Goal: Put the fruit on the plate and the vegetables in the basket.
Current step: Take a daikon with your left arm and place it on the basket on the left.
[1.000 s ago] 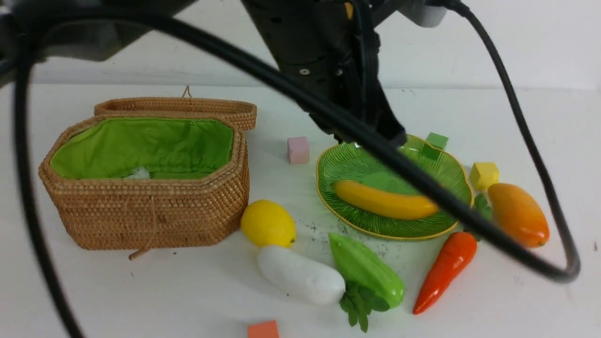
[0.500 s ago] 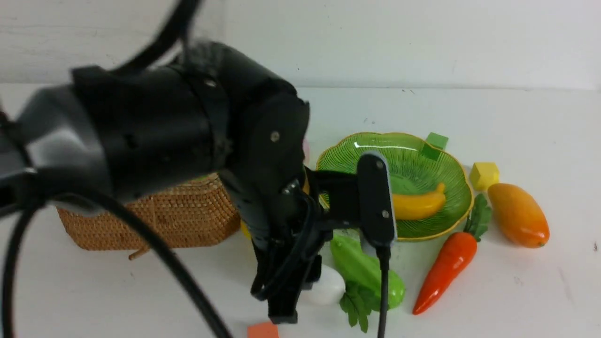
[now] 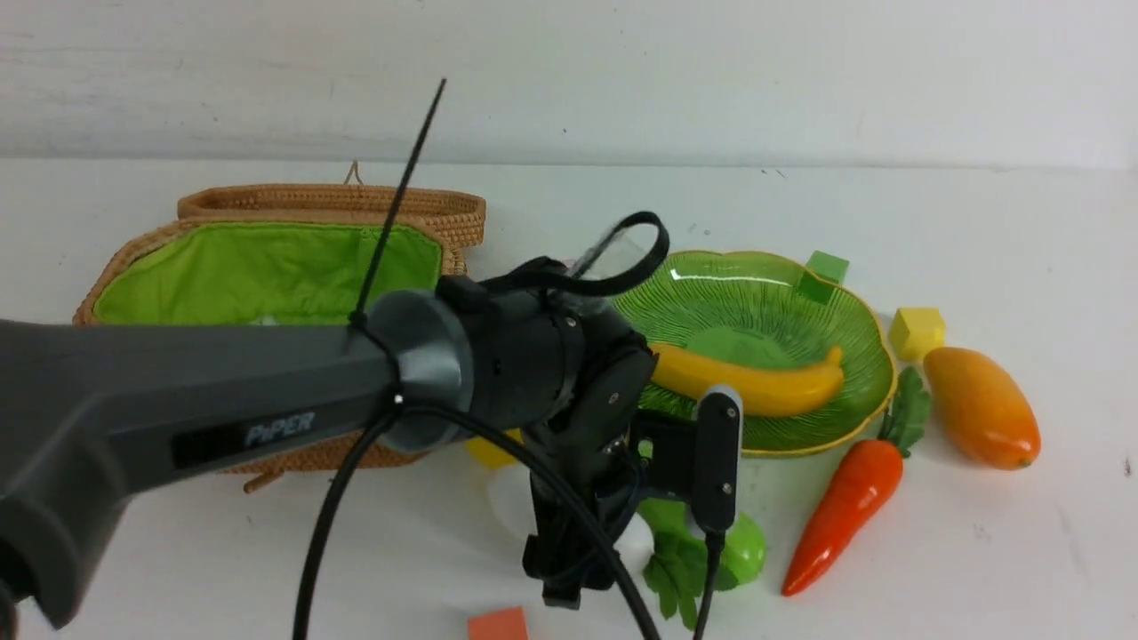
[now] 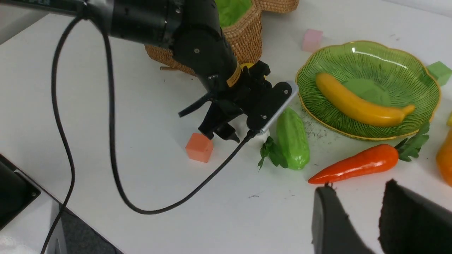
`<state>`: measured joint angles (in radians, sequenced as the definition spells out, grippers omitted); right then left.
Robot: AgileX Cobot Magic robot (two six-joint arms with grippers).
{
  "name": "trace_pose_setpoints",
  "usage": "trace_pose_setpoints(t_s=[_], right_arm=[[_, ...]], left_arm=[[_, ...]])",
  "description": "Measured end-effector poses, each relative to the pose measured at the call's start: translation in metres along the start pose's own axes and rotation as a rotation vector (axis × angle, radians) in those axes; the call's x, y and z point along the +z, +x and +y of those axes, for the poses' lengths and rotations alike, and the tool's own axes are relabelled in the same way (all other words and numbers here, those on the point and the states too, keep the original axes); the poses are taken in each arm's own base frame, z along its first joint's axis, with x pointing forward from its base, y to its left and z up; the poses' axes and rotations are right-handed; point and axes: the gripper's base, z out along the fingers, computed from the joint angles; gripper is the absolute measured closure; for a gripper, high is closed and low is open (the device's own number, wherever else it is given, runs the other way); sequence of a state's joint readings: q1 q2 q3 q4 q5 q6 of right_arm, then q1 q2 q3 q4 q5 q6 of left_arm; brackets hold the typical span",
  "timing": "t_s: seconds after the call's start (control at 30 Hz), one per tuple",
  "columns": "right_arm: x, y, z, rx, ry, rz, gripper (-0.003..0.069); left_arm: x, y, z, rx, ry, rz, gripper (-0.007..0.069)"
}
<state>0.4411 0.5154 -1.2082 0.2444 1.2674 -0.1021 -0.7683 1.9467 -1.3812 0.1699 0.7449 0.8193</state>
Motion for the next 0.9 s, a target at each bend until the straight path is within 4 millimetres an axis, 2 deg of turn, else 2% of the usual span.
trace_pose_setpoints(t_s=[0.13,0.2,0.47,0.53,0.6,0.63,0.73,0.9], right_arm=[[0.0,0.0,0.0,0.0,0.0,0.0,0.0436],[0.0,0.0,0.0,-0.003,0.0,0.0,0.0436],[0.0,0.0,0.0,-0.003,0.0,0.0,0.0433],[0.0,0.0,0.0,-0.003,0.0,0.0,0.0431],[0.0,0.0,0.0,-0.003,0.0,0.0,0.0428],[0.0,0.0,0.0,-0.003,0.0,0.0,0.0428],[0.0,0.0,0.0,-0.003,0.0,0.0,0.0426],[0.0,0.0,0.0,-0.003,0.0,0.0,0.0426]], left_arm=[[0.017,0.003,-0.001,-0.003,0.022,0.021,0.0088],[0.024,0.003,-0.002,0.002,0.03,0.024,0.0149],[0.02,0.003,-0.001,0.018,0.012,0.025,0.0152],[0.01,0.003,0.002,0.021,-0.005,0.02,0.0152],[-0.008,0.004,0.005,0.016,-0.031,0.005,0.0152],[-0.008,0.004,0.004,0.016,-0.03,0.006,0.0152],[-0.044,0.007,0.007,0.003,-0.069,-0.015,0.0152],[-0.087,0.015,0.005,-0.025,-0.091,-0.031,0.0152]])
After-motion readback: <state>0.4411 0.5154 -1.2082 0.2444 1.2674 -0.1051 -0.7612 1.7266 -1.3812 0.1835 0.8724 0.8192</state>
